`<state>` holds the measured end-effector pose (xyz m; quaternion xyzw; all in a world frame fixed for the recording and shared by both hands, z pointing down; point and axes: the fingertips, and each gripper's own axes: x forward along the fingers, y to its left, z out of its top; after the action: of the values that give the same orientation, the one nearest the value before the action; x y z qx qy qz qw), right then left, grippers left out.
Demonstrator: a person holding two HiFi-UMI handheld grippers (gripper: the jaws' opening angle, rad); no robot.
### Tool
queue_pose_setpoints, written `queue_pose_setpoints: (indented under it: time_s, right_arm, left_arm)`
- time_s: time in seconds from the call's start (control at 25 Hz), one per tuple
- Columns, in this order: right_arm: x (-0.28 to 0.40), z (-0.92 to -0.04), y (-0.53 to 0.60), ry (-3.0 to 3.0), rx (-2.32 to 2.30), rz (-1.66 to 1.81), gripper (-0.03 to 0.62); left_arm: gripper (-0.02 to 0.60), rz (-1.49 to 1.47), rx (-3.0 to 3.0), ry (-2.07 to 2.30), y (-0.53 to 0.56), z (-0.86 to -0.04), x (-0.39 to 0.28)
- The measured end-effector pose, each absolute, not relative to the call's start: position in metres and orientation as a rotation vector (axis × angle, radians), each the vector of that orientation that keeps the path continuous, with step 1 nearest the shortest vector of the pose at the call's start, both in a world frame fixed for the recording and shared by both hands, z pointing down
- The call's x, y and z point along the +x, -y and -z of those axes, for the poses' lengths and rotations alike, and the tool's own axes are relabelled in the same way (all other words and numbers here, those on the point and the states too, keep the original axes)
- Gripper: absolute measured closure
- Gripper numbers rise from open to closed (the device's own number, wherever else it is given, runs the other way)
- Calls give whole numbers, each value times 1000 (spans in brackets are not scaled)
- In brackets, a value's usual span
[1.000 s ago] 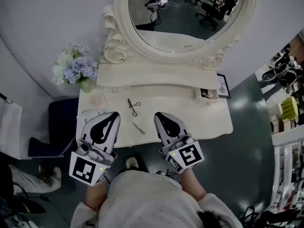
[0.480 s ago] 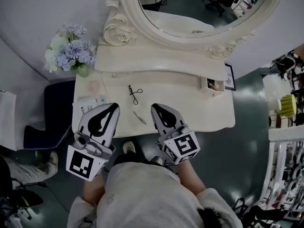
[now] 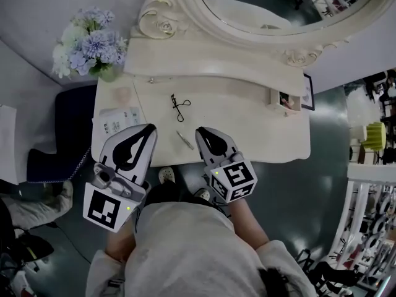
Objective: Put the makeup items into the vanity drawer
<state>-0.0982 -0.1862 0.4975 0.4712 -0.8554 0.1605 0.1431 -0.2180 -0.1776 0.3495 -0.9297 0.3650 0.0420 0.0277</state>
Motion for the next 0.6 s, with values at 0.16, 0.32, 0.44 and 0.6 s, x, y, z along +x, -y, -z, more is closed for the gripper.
queue_pose_setpoints:
  time_s: [0.16,0.32,0.44,0.6]
  right_arm:
    - [-99,-528,180,2405,1331,-569,568]
    - [-100,-553,174,2343,1290,-623,566]
    - [-103,-569,170,2306,1257,-641,566]
    - [-106,-586,165,2261,1215,-662,566]
  left_arm:
    - [568,-127,-2879,-1135,175,-355,-222]
    - [568,-130,-2884,-1157,172,-359,-228]
    - [568,-127,-2885,-1171,171,-361,-232]
    - [568,-130,-2884,-1182,168,-362,-236]
